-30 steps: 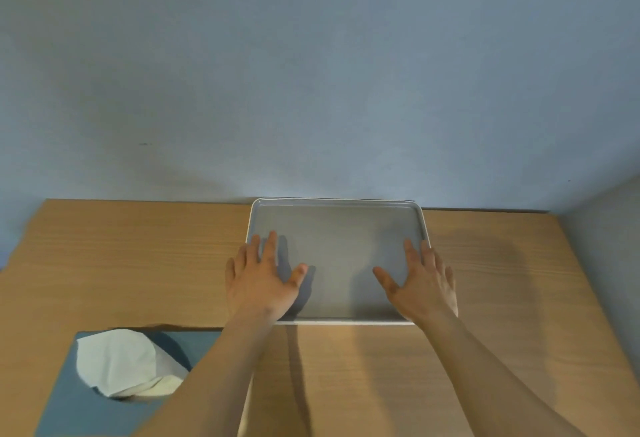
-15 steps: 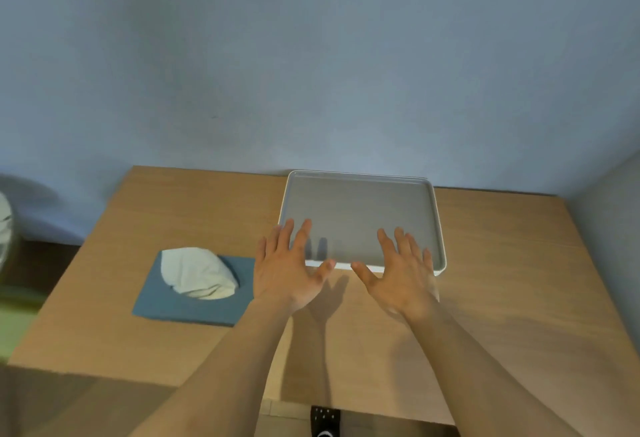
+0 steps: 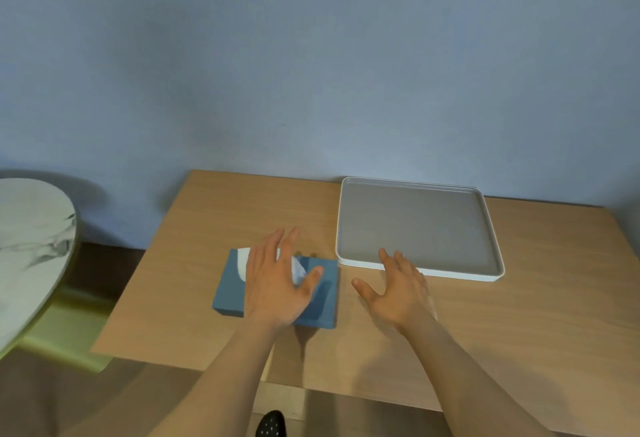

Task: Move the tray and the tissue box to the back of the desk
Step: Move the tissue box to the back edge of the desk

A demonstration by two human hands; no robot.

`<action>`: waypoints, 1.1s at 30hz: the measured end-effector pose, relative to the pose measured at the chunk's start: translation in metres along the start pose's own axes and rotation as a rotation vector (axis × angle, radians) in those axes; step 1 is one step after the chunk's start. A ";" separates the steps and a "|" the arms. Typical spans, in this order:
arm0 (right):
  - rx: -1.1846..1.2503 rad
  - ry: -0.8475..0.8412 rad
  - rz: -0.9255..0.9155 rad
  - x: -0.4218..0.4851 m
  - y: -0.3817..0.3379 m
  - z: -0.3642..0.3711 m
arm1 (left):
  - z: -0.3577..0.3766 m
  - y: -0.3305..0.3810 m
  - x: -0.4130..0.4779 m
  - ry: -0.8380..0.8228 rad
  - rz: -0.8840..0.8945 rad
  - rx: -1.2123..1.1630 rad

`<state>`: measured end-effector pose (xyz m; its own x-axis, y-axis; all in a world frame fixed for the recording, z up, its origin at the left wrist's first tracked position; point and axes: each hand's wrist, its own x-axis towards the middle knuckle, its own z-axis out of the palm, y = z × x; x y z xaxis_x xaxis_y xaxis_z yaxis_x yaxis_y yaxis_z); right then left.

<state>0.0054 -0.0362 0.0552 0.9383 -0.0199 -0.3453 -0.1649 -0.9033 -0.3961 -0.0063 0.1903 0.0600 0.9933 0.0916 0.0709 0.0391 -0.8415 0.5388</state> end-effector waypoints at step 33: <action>0.665 -0.012 0.399 0.004 -0.141 0.101 | -0.055 -0.190 0.012 -0.211 -0.576 -0.416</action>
<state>0.0020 0.1343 0.0235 0.7670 -0.2811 -0.5768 -0.6408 -0.3815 -0.6662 -0.0074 0.3806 0.0043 0.8291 0.3181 -0.4598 0.5579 -0.4158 0.7182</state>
